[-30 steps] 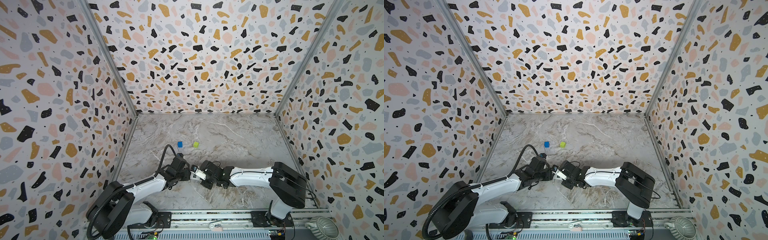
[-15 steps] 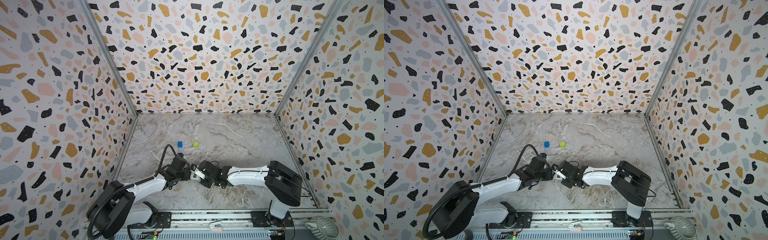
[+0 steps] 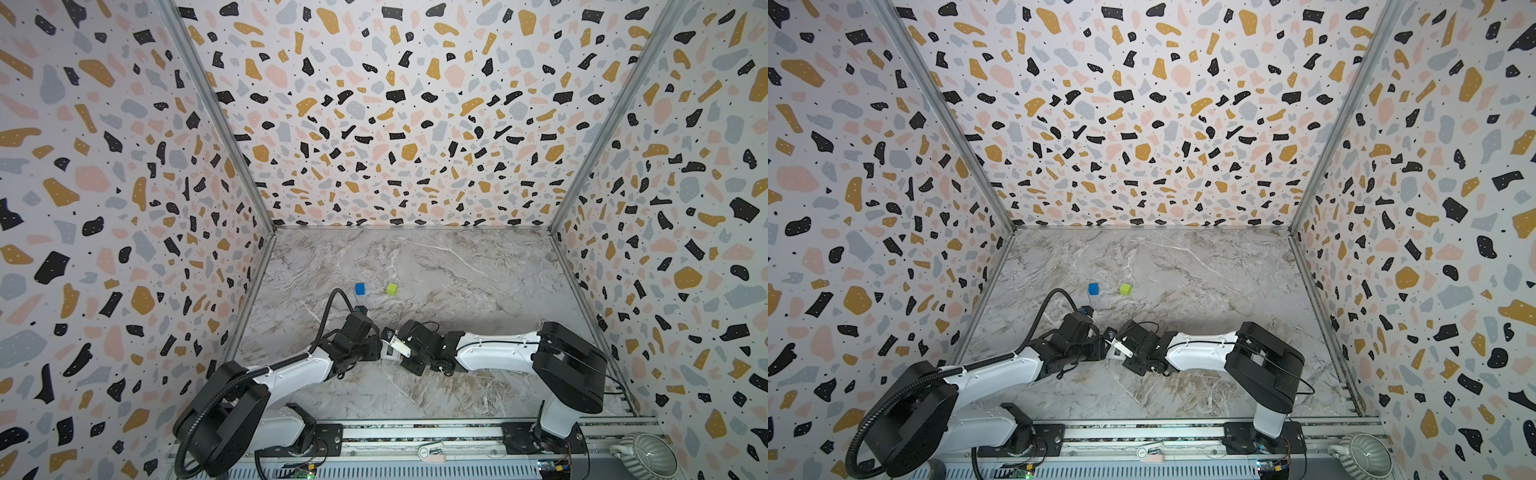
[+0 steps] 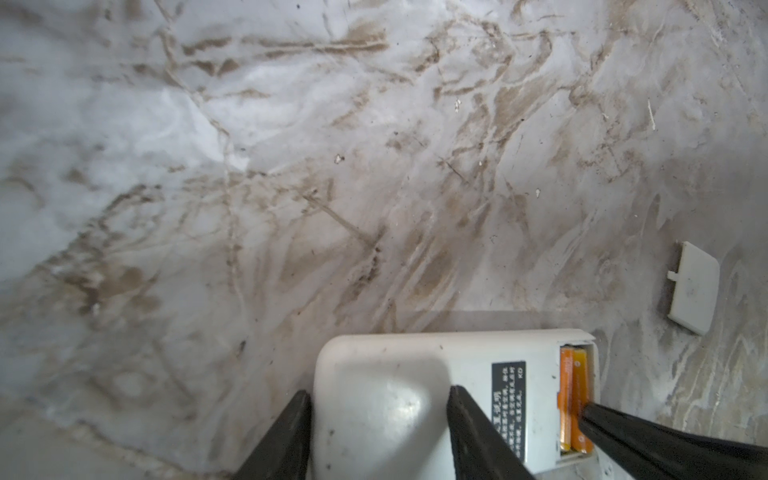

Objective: Load the batteries into the remote control
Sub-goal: 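Press both orange batteries down into the compartment with the right gripper fingertips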

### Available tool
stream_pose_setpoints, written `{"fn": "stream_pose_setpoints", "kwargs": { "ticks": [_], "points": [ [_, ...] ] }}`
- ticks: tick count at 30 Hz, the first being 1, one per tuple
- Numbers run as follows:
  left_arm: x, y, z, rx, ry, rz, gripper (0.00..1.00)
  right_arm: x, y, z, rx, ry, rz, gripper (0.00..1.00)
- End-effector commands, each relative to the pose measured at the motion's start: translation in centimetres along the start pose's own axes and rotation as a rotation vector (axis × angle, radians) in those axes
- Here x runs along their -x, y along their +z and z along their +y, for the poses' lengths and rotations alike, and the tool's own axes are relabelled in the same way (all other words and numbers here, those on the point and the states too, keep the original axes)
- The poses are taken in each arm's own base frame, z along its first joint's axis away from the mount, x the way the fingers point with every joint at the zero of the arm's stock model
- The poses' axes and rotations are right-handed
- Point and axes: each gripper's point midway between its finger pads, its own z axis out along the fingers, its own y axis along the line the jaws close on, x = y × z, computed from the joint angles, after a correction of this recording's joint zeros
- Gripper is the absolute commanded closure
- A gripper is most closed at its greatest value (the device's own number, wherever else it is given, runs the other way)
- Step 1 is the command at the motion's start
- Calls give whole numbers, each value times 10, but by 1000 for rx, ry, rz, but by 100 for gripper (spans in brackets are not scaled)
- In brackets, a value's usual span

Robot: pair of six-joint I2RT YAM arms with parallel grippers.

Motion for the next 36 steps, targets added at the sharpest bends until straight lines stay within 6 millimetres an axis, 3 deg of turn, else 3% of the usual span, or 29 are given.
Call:
{"fn": "stream_pose_setpoints", "kwargs": {
  "ticks": [1,7,24,36],
  "points": [
    [-22,5,11,30,19,75,46,6,-23,-6,16,27,-22,88],
    [-21,5,11,26,21,71,46,17,-35,-6,66,44,-77,89],
    [-22,5,11,27,20,73,46,-1,-6,17,159,22,2,96],
    [-22,6,11,28,22,78,46,-24,14,15,131,30,90,97]
  ]
}}
